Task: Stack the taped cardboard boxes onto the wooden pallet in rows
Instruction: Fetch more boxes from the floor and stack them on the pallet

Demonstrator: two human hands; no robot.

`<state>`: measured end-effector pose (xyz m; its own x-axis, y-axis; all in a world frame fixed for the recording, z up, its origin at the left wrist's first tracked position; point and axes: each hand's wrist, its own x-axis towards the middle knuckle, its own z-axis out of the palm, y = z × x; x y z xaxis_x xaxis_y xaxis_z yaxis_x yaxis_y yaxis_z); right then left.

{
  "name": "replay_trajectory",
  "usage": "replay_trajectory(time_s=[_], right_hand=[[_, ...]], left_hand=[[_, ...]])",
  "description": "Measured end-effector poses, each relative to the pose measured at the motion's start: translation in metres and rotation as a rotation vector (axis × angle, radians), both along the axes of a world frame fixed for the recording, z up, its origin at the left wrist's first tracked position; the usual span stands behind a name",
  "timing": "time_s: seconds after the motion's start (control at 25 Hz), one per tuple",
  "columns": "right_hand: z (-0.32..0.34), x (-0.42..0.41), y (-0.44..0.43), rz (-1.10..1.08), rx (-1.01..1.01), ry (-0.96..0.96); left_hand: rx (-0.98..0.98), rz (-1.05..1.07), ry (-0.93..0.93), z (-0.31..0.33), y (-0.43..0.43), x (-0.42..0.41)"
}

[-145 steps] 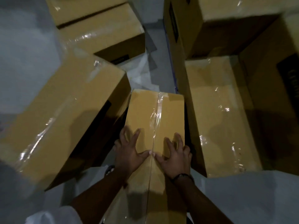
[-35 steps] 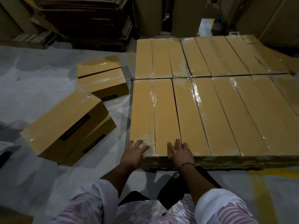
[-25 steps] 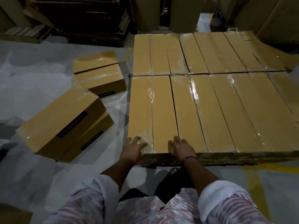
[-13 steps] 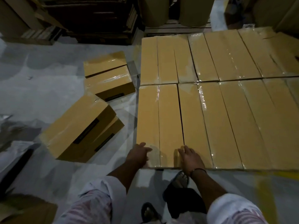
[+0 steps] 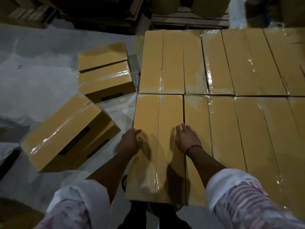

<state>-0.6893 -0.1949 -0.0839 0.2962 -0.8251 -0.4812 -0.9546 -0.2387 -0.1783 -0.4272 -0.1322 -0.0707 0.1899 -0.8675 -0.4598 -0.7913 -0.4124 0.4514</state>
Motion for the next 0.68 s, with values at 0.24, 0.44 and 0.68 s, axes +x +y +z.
replay_trajectory(time_s=[0.24,0.44,0.68], right_hand=[[-0.022,0.013,-0.061,-0.043,0.04,0.05],[-0.036,0.022,-0.079,-0.128,0.086,0.032],[-0.044,0.024,-0.076,-0.168,0.1,0.047]], left_hand=[[0.022,-0.042,-0.092,-0.03,-0.074,-0.001],[0.138,-0.083,-0.027,-0.046,-0.105,0.006],[0.118,-0.153,-0.048,-0.056,-0.11,0.01]])
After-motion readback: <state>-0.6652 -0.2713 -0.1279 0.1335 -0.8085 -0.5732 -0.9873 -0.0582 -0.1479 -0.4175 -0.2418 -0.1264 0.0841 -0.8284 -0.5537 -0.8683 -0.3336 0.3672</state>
